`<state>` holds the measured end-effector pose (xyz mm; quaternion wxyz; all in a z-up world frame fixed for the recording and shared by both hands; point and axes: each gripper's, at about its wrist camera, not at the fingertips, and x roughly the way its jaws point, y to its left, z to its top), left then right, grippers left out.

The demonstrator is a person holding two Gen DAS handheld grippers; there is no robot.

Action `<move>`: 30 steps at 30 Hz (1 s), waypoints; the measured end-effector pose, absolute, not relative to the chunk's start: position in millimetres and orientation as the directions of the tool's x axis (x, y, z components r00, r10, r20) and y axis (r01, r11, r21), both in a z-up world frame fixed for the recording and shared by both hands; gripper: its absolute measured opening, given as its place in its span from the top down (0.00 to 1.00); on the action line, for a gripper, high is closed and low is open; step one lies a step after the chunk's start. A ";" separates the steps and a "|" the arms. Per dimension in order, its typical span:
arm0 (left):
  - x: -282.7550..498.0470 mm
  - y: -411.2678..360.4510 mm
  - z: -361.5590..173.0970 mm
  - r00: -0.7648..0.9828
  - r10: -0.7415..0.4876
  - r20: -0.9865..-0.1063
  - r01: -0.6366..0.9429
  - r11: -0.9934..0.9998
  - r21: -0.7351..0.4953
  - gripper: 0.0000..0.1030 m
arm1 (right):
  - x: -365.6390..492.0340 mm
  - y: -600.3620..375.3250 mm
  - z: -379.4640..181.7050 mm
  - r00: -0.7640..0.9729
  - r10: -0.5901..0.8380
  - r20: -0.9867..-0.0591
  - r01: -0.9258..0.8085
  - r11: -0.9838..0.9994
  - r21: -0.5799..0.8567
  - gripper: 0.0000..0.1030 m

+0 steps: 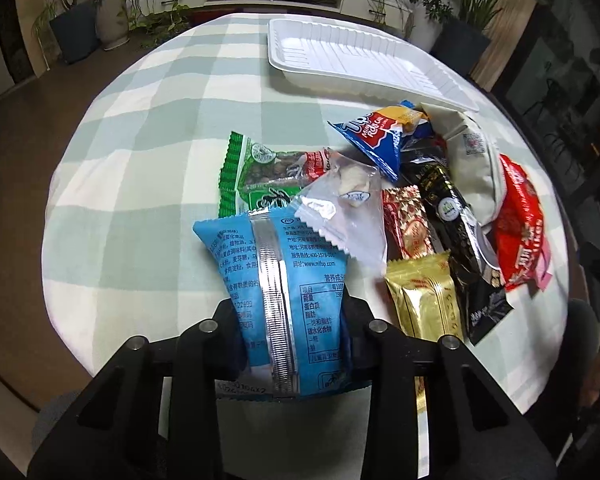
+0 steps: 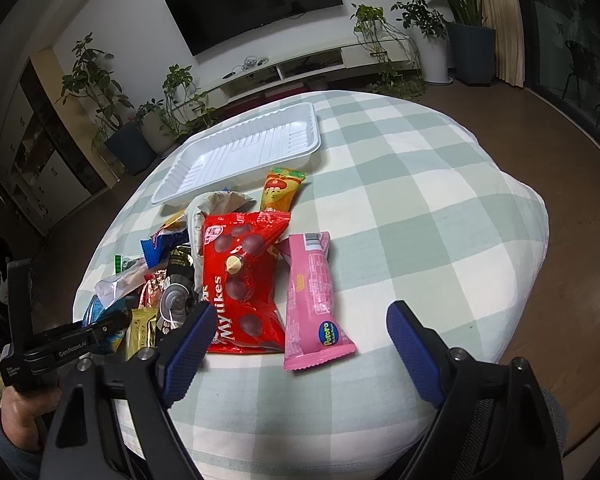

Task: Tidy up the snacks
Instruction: 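Grasp the blue wafer pack with the left tool, then grasp the red Mylikes bag with the right tool while the left tool holds the blue pack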

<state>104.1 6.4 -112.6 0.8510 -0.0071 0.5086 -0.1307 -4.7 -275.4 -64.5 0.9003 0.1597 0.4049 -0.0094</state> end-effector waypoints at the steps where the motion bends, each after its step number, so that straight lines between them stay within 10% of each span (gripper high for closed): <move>1: 102.3 8.6 -112.2 0.449 -0.241 -0.861 0.216 0.964 -0.157 0.70 | -4.7 -275.0 -64.8 0.670 0.111 -0.734 0.148 0.949 0.278 0.16; 17: 60.1 39.8 -97.1 0.473 -0.440 -0.764 0.232 0.898 -0.373 0.70 | 13.4 -237.9 -64.7 0.624 0.111 -0.774 0.068 0.978 0.196 0.40; 30: 54.5 51.7 -100.6 0.482 -0.492 -0.725 0.237 0.870 -0.433 0.70 | 57.5 -210.5 -87.8 0.530 0.101 -0.842 0.049 0.988 0.149 0.41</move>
